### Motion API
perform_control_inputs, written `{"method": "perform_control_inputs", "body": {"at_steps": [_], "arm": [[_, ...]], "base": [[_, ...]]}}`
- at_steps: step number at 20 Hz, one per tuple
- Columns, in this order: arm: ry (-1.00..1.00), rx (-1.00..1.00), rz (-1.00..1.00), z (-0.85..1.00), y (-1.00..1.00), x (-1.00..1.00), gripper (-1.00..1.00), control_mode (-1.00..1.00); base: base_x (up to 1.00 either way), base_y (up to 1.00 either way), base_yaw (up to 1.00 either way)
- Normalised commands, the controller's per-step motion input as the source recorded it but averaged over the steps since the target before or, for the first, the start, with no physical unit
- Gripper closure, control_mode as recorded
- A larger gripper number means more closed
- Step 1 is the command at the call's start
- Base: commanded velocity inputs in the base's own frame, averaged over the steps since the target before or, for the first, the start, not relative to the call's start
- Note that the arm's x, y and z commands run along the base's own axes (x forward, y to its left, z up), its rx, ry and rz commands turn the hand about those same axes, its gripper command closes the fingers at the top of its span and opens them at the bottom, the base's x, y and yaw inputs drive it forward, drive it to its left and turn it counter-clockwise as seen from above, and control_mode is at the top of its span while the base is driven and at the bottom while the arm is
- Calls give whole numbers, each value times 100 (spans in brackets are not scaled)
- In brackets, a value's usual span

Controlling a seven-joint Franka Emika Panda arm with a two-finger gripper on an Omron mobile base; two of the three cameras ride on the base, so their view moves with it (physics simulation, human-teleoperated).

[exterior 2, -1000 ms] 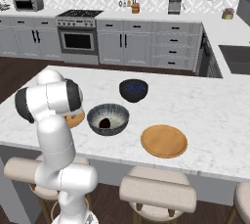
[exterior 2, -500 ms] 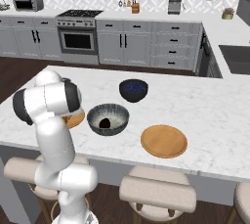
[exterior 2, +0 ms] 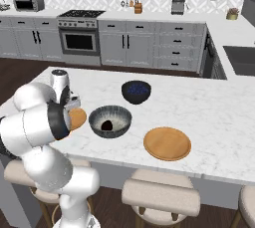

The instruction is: Pick the chicken drumstick and avocado from their plates and place them in the bowl. Then put the bowl in the fridge.

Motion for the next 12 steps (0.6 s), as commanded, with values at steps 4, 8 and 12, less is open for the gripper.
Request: {"method": "perform_control_inputs", "body": {"at_steps": [4, 8, 12], "arm": [[-15, 3, 9, 88, -95, -88, 100, -100], [-13, 5, 2, 59, -100, -61, 100, -100], [3, 4, 0, 46, -100, -1, 100, -100]], "base": [[0, 0, 0], [0, 0, 0], [0, 0, 0]]}}
